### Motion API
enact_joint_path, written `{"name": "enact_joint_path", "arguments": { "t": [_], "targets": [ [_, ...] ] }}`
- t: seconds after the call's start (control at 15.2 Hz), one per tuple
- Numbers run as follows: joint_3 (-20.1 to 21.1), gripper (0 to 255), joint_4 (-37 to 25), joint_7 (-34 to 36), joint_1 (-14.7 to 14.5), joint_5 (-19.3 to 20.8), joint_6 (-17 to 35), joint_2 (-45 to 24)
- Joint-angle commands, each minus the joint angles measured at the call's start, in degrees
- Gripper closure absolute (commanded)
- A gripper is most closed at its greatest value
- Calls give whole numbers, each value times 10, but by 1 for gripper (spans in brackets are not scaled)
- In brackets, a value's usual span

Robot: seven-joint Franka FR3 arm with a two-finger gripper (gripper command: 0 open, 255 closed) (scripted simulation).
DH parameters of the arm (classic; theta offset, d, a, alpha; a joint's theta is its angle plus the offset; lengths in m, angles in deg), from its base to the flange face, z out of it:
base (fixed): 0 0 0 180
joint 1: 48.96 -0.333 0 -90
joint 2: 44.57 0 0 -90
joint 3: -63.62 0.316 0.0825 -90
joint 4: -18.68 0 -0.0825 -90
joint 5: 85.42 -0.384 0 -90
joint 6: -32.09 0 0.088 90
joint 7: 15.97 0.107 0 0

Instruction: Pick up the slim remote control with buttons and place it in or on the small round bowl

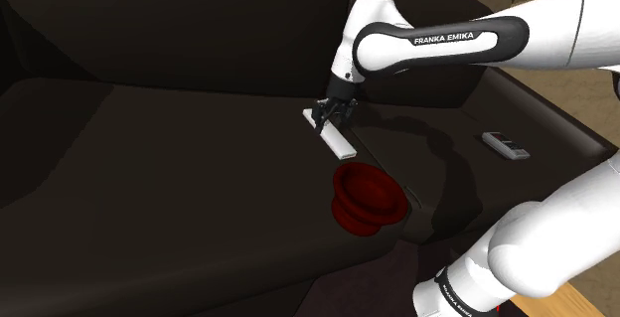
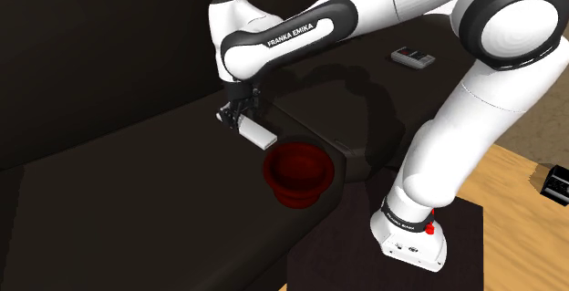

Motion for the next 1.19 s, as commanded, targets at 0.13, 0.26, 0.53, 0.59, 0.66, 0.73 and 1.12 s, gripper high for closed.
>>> {"name": "enact_joint_path", "arguments": {
  "t": [0.13,0.26,0.53,0.59,0.66,0.73,1.12],
  "targets": [
    [-1,255,-23,-2,0,-1,-32,9],
    [-2,255,-35,-3,1,-2,-48,13],
    [-3,255,-61,-4,1,-3,-78,18],
    [-3,255,-67,-4,1,-3,-86,19],
    [-3,255,-74,-4,1,-3,-94,20],
    [-4,255,-81,-4,1,-3,-101,21],
    [3,255,16,5,-14,-27,-112,130]
  ]
}}
